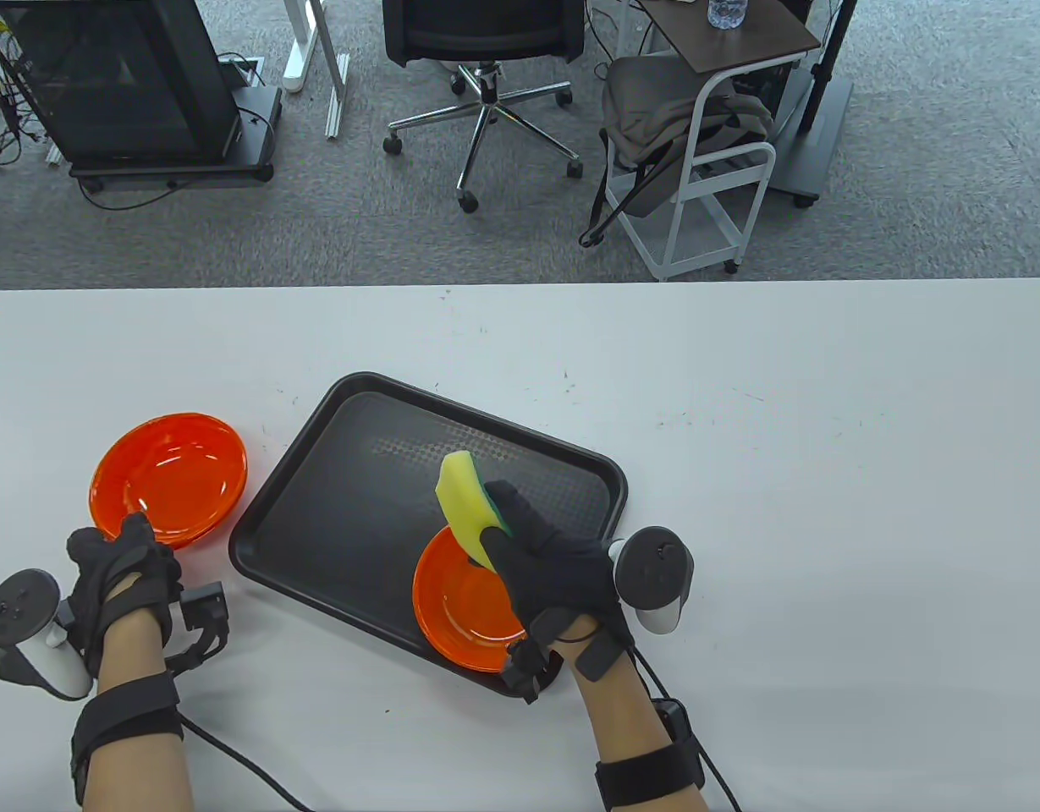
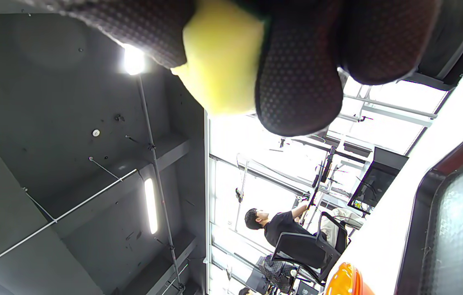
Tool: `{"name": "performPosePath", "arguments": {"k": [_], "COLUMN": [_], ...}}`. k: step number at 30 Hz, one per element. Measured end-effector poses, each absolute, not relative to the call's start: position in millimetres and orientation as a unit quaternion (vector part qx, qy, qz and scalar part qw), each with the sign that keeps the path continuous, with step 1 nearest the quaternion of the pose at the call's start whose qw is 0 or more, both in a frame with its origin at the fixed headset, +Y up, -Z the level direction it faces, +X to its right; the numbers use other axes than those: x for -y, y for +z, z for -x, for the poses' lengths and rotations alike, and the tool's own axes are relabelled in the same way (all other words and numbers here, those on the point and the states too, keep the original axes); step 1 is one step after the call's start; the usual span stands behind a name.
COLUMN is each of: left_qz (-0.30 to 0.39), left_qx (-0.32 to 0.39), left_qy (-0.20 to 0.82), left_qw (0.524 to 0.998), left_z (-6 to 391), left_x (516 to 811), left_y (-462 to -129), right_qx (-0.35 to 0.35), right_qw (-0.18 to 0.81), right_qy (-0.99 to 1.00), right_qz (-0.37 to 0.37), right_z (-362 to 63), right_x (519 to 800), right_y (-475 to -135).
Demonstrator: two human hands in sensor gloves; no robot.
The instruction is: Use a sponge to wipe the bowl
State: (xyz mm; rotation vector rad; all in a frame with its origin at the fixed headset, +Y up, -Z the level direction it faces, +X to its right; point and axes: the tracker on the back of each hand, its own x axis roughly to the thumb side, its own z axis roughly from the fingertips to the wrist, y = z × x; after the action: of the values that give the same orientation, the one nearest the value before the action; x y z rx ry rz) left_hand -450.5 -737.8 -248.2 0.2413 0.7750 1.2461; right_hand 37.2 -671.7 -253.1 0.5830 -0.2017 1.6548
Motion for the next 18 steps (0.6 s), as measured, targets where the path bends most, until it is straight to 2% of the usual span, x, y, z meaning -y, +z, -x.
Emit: {"name": "performPosePath", "arguments": {"k": [4,9,15,18], "left_qz": [-0.12,-0.095,0.021,0.083], "left_qx": [-0.308,-0.21,-0.094,-0.043], "left_qy": [0.559,0.531,0.46,0.439], "left_qw": [0.76,0.816,0.883,0.893], "left_z": [440,411,354,322], "left_x": [725,707,701,707], "left_y": [-254,-264,-272,-273], "right_qx": [0.091,0.095,0.094,0.092], "right_qw": [0.634,0.632,0.629,0.626], "right_qy": [0.725,0.726,0.729,0.731], "right_qz": [-0.255,-0.254,-0.254,-0.255], "right_z": [-38,-39,-39,-39], "right_x": [671,671,671,671], "right_y": [-253,-254,-254,-253]}}
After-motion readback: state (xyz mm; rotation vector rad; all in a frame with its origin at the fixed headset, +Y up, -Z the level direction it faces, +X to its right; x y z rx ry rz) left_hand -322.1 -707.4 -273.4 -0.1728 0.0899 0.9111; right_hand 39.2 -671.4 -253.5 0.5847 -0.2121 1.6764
